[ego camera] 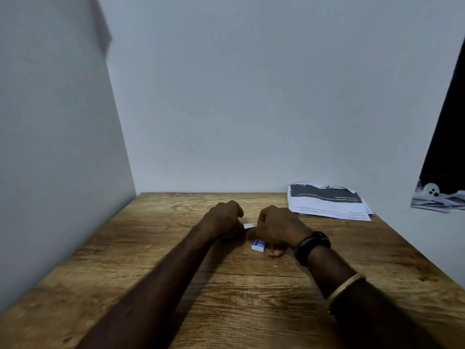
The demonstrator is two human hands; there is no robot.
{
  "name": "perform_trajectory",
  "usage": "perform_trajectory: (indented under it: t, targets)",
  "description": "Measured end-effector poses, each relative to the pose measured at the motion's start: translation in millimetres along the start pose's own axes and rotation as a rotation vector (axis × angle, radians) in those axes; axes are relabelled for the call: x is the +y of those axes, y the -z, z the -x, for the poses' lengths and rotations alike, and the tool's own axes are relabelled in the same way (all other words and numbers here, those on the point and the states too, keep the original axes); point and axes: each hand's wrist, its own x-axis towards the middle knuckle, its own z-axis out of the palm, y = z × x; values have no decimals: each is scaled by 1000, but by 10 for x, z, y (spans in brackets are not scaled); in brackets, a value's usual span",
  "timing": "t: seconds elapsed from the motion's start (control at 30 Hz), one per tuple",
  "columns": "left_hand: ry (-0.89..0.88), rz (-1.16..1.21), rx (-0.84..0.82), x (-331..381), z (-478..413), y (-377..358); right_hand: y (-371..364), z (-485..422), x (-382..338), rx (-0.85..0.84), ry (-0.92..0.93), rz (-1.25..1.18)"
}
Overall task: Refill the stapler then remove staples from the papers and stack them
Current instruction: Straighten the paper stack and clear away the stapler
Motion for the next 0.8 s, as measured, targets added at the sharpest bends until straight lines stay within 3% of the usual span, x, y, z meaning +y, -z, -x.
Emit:
perform_trajectory:
  t: [0.23, 0.47, 0.8]
  targets:
    - [43, -82, 82, -59, 79, -40, -164, -2, 19, 83, 26, 46]
    - [143, -83, 272, -95, 41, -164, -215, -156, 54, 235, 101, 110]
    - [148, -25, 331, 7, 40, -267, -239, -249, 92, 312, 93, 93]
